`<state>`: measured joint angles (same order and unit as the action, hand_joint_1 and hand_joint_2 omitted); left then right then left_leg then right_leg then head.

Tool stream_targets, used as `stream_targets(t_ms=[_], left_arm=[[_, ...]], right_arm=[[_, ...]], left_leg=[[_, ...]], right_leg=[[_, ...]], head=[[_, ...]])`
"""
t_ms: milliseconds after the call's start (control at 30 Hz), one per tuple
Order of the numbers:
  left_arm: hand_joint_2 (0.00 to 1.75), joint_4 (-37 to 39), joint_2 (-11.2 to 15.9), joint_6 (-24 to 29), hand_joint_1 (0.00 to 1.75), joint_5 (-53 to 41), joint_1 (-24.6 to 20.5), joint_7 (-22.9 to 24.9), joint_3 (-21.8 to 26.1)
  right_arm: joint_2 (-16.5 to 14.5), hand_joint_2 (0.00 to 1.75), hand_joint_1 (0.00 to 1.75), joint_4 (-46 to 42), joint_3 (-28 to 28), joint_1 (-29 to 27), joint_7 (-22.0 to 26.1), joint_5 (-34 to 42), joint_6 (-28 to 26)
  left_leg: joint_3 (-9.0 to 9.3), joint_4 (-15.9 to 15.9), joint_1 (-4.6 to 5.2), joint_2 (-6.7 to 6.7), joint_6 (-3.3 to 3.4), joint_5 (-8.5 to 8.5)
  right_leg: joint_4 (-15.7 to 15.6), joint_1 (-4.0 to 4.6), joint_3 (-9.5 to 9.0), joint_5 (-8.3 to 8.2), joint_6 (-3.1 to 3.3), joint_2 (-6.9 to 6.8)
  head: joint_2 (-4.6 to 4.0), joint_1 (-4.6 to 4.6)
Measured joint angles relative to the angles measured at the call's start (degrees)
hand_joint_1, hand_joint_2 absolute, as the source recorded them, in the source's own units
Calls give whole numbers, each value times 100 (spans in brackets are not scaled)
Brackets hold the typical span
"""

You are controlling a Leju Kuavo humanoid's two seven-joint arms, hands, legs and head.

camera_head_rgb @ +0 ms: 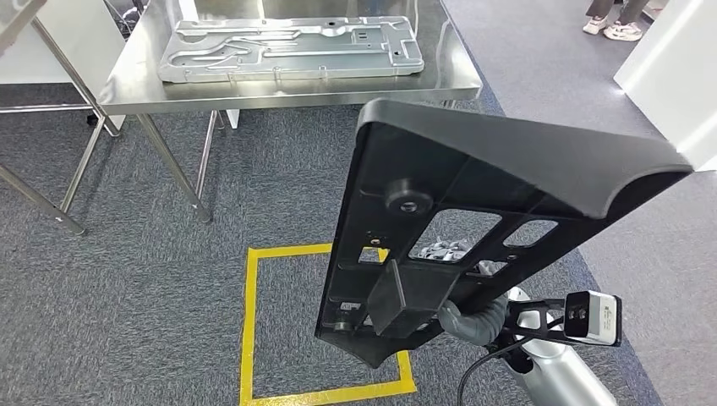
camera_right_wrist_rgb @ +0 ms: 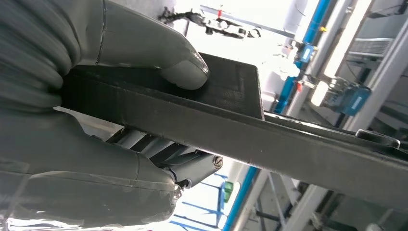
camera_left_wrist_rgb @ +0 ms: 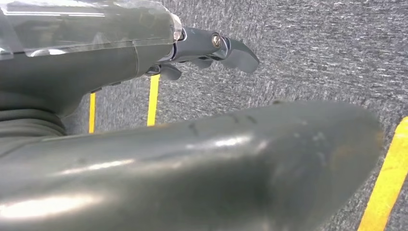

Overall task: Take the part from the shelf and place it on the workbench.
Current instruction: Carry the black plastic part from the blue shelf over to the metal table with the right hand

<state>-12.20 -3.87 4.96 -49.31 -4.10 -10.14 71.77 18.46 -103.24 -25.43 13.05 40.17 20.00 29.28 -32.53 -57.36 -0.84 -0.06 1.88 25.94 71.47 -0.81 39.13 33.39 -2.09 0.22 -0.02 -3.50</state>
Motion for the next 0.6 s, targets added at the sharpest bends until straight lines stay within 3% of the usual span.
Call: stream_targets(t_ms=[33, 67, 133, 200, 233, 367, 433, 500, 533, 567, 600], left_arm=[[0, 0, 0, -1, 0, -1, 4, -1, 1], [0, 0, -1, -3, 0, -2, 7, -2, 1], [0, 0, -4, -8, 0, -5, 6, -6, 1], [0, 0, -5, -13, 0, -7, -2, -10, 1], [0, 0, -5, -14, 0, -9, -4, -13, 1], [0, 0, 1, -24, 0, -46, -13, -17, 0], [0, 0, 1, -32, 0, -62, -17, -17, -1], [0, 0, -2, -38, 0, -75, -10, -17, -1], [0, 0, -2, -39, 0, -82, -5, -17, -1], [0, 0, -2, -39, 0, -88, -1, -17, -1], [0, 0, -1, -39, 0, -93, 0, -17, -1]], right_arm=[[-5, 175, 159, 1, 33, -43, -1, -43, 48], [-7, 175, 159, 1, 64, -74, -1, -72, 84], [-8, 175, 159, -1, 126, -97, -2, -106, 128], [-15, 175, 159, -4, 186, -103, -1, -139, 163], [-19, 175, 159, -5, 217, -111, -1, -156, 184], [-21, 175, 159, -21, 316, -151, 1, -190, 216], [-21, 175, 159, -45, 351, -170, 1, -205, 230], [-21, 175, 159, -56, 387, -221, 1, -239, 269], [-21, 175, 159, -56, 403, -254, 1, -254, 292], [-21, 175, 159, -56, 418, -282, 1, -265, 311], [-21, 175, 159, -58, 431, -301, 0, -269, 325]], left_leg=[[2, -4, 0, -1, -2, 7], [7, -9, -1, -1, -10, 15], [32, -24, -8, -2, -43, 40], [44, -44, 6, -2, -104, 75], [47, -48, 14, -2, -140, 88], [37, -124, 3, 3, -285, 173], [-176, -607, -7, 0, -325, 460], [-554, -1388, -6, 0, -340, 809], [-689, -1650, -4, 0, -339, 870], [-733, -1716, -2, 0, -328, 824], [-662, -1540, 2, 0, -307, 669]], right_leg=[[189, -17, 111, 16, -15, -3], [164, -33, 120, -77, -25, -8], [-477, -62, -169, -479, -30, -29], [-1148, -49, -486, -720, 2, -55], [-1309, -34, -559, -744, 32, -59], [-1365, -19, -581, -732, 184, -34], [-1383, -23, -601, -732, 251, -45], [-1381, 6, -604, -719, 291, -50], [-1379, 23, -608, -714, 302, -48], [-1378, 38, -616, -709, 308, -42], [-1377, 50, -629, -703, 311, -35]], head=[[0, 0], [0, 0], [0, 0], [0, -1], [0, -1], [0, -1], [0, -1], [0, -2], [0, -2], [0, -2], [0, -2]])
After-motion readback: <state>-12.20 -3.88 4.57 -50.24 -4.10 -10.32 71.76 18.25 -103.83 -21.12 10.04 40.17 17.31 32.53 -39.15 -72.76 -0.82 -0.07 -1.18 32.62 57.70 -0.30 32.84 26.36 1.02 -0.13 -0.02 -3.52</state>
